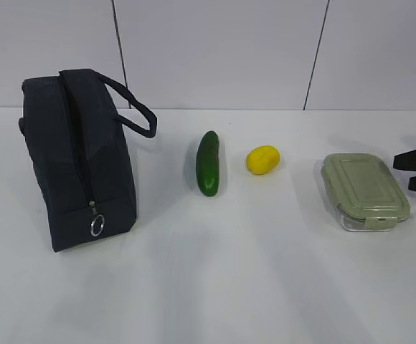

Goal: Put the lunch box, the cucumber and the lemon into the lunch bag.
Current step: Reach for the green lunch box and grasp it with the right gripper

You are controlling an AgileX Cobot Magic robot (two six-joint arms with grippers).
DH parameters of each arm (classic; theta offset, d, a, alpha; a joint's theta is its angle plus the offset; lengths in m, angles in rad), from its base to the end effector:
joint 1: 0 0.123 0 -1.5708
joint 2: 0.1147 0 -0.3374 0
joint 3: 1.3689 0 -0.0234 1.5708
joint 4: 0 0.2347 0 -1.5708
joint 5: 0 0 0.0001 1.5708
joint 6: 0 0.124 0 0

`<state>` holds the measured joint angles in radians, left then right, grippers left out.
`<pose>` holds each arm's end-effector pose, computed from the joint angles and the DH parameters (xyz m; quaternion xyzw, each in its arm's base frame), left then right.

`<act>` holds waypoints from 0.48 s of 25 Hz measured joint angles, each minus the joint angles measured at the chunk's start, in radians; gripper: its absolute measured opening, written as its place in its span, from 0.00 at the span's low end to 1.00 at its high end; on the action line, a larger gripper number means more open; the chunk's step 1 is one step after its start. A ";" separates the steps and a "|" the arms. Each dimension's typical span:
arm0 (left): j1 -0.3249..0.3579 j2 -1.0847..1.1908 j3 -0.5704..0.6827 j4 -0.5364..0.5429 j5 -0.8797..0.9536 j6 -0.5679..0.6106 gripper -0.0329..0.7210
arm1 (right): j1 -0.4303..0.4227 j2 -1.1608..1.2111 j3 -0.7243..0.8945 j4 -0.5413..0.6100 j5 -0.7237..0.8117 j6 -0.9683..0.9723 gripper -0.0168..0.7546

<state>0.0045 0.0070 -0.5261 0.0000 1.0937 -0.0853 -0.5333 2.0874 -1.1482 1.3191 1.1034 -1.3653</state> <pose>-0.0459 -0.0002 0.2588 -0.0385 0.8560 -0.0208 0.5152 0.3880 -0.1045 0.1740 0.0301 0.8613 0.4047 0.3057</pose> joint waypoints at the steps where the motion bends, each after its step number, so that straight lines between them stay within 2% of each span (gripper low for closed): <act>1: 0.000 0.000 0.000 0.000 0.000 0.000 0.36 | 0.000 0.000 0.000 0.002 0.005 0.000 0.86; 8: 0.000 0.000 0.000 0.000 0.000 0.000 0.36 | -0.003 0.001 0.000 0.021 0.016 -0.004 0.76; 12: 0.000 0.000 0.000 0.000 0.000 0.000 0.36 | -0.008 0.002 0.000 0.021 0.036 -0.022 0.74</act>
<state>0.0045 0.0070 -0.5261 0.0000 1.0937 -0.0853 -0.5411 2.0896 -1.1482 1.3396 1.1393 -1.3877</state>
